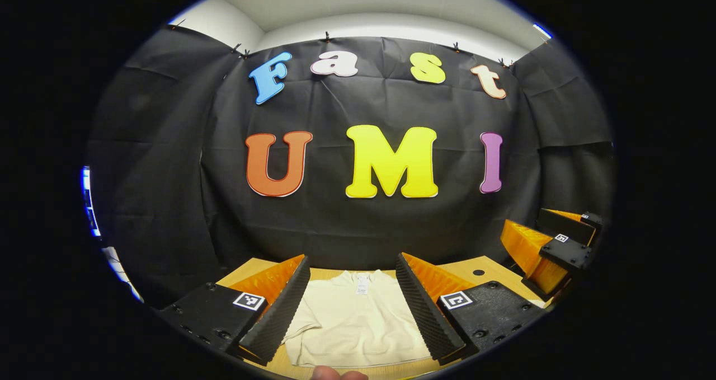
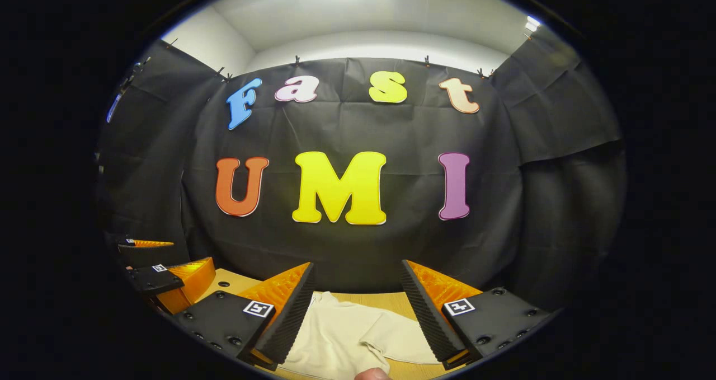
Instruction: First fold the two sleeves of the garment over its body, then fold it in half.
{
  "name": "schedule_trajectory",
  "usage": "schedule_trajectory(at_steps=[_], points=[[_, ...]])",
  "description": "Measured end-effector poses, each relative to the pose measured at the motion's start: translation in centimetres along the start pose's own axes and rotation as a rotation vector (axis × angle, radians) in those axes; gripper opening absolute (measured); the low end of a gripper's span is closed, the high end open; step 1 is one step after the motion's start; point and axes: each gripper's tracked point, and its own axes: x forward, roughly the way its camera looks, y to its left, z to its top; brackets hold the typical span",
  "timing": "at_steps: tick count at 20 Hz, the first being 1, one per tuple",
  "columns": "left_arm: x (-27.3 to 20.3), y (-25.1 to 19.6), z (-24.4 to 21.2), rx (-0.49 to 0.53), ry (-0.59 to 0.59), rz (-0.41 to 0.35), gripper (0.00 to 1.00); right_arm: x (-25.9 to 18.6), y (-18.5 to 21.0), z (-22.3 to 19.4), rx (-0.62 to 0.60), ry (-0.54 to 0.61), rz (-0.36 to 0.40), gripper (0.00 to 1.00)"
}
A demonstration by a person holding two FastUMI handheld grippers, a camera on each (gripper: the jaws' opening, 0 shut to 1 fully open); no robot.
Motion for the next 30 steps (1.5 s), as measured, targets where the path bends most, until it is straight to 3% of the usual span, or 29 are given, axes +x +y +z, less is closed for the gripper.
schedule_trajectory(at_steps=[5, 13, 25, 30], points=[[-0.4, -0.4, -1.1, 0.011, 0.028, 0.004, 0.98, 0.6, -2.0, -1.2, -0.011, 0.026, 0.050, 0.94], [-1.0, -2.7, -4.2, 0.029, 0.111, -0.019, 0.98, -0.7, -12.7, -5.8, -0.050, 0.165, 0.010, 0.94], [0.1, -7.5, -7.0, 0.067, 0.212, -0.067, 0.98, -6.1, -31.0, -22.0, -0.043, 0.640, -0.116, 0.94], [0.5, -7.6, -8.2, 0.083, 0.260, -0.058, 0.98, -7.8, -34.2, -29.4, -0.042, 0.843, -0.126, 0.94]])
